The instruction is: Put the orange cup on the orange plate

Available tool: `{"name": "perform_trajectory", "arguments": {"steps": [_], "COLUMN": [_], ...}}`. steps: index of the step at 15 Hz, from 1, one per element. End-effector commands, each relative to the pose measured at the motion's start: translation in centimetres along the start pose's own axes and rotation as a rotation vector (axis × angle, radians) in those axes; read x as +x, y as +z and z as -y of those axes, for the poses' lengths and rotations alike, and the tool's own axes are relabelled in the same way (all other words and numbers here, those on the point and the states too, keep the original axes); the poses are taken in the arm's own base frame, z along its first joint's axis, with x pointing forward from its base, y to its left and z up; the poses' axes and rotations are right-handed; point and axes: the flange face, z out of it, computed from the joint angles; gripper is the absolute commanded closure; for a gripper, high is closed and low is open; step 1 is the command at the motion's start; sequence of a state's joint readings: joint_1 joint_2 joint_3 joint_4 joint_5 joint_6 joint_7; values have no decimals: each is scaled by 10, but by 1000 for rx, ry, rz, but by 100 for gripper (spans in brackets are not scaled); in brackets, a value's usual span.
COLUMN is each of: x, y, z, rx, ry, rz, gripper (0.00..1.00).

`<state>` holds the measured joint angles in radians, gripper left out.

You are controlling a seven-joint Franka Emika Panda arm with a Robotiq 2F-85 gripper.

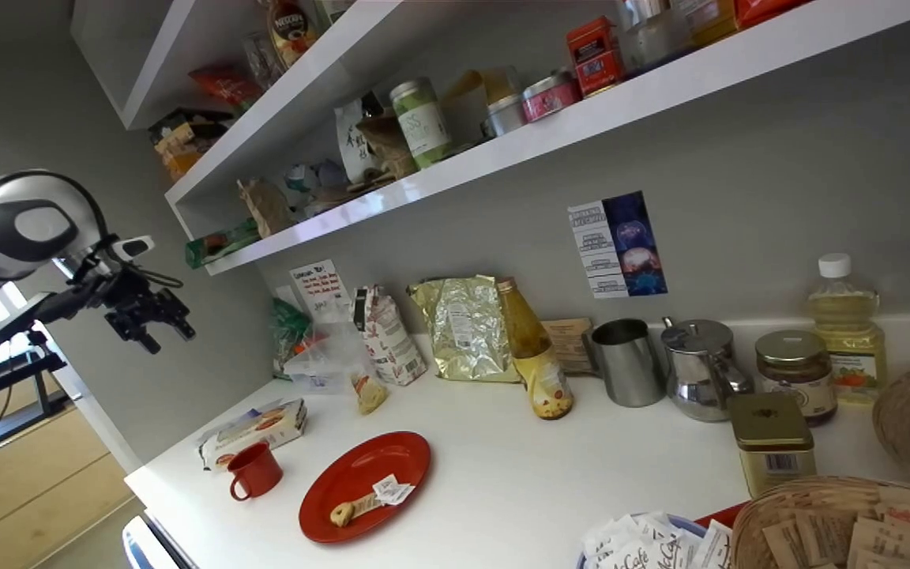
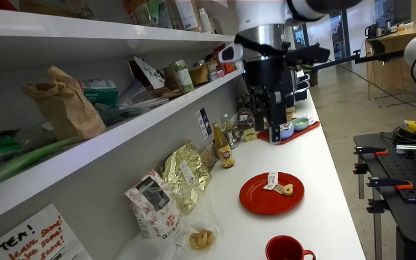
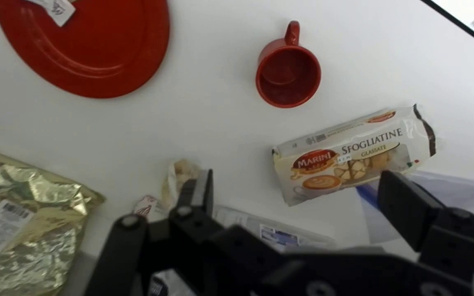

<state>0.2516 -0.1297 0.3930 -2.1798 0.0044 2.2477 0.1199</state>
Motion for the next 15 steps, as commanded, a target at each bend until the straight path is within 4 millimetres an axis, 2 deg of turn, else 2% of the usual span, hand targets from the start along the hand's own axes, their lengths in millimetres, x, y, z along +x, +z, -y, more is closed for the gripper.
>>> {"name": "perform_trajectory", "arguments": {"steps": [1,4,8,11,15], "x": [31,39,49,57,67], "y": [73,126,173,187,193], "z": [21,36,73,94,96], "rx": [48,39,30,16,-15], "ry": [16,39,51,71,124], "rz": [107,205,278,314,355], "gripper": [0,0,0,0,0]}}
